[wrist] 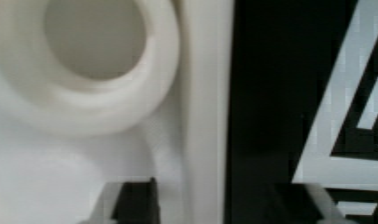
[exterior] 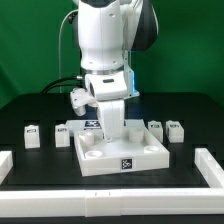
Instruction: Assemble one leg
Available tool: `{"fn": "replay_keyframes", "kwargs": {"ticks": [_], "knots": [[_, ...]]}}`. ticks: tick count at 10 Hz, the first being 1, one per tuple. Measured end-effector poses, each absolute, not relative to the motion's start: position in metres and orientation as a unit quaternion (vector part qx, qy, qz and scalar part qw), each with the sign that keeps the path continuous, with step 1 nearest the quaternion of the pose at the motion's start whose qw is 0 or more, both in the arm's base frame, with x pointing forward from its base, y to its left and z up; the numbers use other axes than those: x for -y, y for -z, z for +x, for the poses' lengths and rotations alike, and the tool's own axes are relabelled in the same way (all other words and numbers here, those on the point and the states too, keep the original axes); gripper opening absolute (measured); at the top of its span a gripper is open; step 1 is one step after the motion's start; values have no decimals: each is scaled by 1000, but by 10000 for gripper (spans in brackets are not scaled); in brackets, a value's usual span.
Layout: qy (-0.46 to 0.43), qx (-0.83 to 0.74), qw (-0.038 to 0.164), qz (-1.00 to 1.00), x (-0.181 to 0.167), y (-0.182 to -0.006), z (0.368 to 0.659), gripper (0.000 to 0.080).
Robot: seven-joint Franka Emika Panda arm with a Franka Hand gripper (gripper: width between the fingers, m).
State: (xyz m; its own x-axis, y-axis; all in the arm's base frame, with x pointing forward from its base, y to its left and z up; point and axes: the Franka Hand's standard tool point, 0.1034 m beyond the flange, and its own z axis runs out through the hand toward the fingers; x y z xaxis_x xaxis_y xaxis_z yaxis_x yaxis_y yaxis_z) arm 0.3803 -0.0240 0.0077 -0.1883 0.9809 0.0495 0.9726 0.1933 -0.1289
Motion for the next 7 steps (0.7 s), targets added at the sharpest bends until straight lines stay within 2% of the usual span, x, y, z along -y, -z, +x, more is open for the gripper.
{"fn": "replay_keyframes", "kwargs": {"ticks": [1, 2, 7], "knots": [[-34, 770, 60, -634, 24, -8, 380, 242], [-31, 770, 57, -635, 24, -8, 382, 75], [-27, 770, 52, -635, 24, -9, 385, 67]]}}
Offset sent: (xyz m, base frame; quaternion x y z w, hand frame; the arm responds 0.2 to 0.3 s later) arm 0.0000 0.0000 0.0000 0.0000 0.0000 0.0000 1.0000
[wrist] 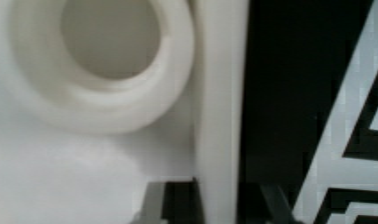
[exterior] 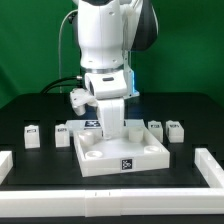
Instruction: Assemble one leg
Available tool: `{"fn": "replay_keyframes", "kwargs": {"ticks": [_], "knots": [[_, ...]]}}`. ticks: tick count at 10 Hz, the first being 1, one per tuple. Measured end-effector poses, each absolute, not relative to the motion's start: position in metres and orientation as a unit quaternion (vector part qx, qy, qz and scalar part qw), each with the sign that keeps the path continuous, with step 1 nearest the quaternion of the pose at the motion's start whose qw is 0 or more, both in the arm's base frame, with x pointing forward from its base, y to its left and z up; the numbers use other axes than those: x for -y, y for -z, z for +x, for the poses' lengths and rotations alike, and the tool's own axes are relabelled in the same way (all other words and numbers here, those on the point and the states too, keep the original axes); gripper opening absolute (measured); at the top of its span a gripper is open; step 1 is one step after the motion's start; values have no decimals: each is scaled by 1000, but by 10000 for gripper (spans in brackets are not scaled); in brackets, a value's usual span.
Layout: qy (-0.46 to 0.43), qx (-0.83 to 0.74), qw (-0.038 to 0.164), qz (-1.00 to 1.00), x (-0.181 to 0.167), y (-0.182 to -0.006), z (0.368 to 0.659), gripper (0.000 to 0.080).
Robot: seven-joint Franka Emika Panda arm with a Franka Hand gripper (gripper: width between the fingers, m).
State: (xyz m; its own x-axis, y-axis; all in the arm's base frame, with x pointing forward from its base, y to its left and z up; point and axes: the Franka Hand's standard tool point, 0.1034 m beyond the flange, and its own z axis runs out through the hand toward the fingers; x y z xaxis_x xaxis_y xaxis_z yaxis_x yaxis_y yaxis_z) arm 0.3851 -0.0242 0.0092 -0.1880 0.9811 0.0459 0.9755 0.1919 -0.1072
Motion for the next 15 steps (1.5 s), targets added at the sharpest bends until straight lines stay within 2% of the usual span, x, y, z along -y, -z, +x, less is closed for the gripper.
{"fn": "replay_keyframes", "kwargs": {"ticks": [5, 10, 12, 14, 15], "knots": [[-13, 716, 36, -697, -5, -8, 416, 67], [0, 693, 34, -720, -40, -8, 464, 66], [5, 695, 36, -718, -58, -12, 473, 66], [22, 710, 36, -703, -69, -5, 494, 62], [22, 717, 36, -696, -69, -4, 494, 62]]}}
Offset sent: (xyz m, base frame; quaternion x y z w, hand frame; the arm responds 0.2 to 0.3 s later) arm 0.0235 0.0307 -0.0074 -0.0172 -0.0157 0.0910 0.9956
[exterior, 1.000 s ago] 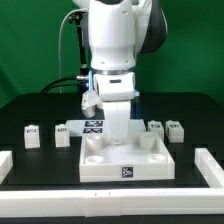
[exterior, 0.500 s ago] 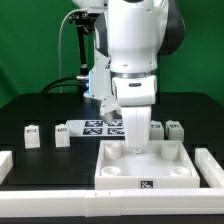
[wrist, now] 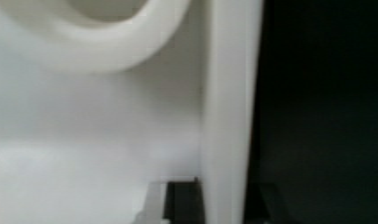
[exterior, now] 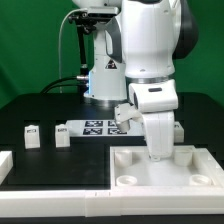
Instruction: Assemble one leg
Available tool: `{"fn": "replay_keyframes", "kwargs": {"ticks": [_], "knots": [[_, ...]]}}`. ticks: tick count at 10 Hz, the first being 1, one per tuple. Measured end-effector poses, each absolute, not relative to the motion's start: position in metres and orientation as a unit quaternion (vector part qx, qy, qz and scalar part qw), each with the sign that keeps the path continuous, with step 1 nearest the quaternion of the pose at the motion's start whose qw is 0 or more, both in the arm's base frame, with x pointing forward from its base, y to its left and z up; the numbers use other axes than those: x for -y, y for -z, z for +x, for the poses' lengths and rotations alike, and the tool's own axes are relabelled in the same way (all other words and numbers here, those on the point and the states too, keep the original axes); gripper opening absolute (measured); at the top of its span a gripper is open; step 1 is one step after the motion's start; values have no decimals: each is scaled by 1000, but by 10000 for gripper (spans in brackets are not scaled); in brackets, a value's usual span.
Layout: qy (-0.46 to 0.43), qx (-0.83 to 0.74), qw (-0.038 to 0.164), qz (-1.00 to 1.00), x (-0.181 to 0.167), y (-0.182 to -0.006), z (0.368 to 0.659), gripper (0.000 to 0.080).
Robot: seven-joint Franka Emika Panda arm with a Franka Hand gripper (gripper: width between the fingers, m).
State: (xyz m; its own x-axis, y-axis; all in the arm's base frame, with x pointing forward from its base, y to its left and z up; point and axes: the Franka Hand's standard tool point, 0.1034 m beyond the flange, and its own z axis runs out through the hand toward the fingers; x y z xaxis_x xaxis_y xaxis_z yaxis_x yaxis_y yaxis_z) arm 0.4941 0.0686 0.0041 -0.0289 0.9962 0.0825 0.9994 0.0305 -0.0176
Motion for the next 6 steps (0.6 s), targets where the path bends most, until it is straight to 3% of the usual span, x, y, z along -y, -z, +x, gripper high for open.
{"fn": "replay_keyframes", "kwargs": {"ticks": [2, 4, 5, 6], "knots": [[22, 715, 36, -698, -68, -4, 494, 60], [22, 715, 36, -698, -68, -4, 494, 377], [22, 715, 36, -698, -68, -4, 494, 377], [22, 715, 35, -698, -68, -4, 494, 558]]}}
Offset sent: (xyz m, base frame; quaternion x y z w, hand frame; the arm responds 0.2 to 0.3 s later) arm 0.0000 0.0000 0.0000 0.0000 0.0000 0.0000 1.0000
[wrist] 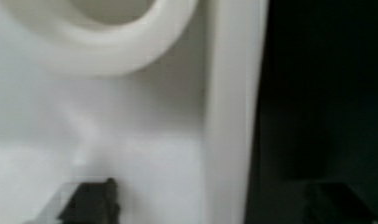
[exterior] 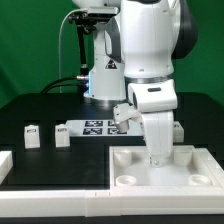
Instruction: Assemble one leg
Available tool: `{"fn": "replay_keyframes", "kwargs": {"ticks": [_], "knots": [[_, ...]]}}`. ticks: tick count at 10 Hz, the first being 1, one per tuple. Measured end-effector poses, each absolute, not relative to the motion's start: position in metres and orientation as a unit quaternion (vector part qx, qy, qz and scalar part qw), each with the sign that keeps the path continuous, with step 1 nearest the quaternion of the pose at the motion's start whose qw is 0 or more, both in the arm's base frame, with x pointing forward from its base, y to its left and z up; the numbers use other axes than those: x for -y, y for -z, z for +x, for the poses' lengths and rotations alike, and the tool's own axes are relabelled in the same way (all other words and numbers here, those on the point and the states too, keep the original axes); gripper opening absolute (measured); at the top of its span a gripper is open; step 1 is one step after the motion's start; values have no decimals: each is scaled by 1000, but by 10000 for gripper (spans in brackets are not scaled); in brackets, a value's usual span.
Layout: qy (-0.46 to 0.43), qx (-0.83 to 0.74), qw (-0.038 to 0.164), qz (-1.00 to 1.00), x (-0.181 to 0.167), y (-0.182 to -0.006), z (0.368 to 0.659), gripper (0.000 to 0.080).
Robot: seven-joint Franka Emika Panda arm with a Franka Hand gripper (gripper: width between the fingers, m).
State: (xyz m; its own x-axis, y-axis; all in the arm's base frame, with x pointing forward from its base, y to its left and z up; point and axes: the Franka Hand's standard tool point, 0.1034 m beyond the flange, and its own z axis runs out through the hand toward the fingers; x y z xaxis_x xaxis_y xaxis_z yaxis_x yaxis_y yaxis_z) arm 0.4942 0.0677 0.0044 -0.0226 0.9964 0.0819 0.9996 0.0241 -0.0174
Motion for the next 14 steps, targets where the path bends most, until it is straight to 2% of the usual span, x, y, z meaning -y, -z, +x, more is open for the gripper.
{"fn": "replay_keyframes", "kwargs": {"ticks": [1, 7, 11, 14], "knots": [[23, 715, 35, -698, -68, -4, 494, 620], [24, 711, 34, -702, -68, -6, 494, 649], [38, 663, 1, -748, -64, -54, 463, 649], [36, 638, 8, -769, -63, -47, 464, 649]]}}
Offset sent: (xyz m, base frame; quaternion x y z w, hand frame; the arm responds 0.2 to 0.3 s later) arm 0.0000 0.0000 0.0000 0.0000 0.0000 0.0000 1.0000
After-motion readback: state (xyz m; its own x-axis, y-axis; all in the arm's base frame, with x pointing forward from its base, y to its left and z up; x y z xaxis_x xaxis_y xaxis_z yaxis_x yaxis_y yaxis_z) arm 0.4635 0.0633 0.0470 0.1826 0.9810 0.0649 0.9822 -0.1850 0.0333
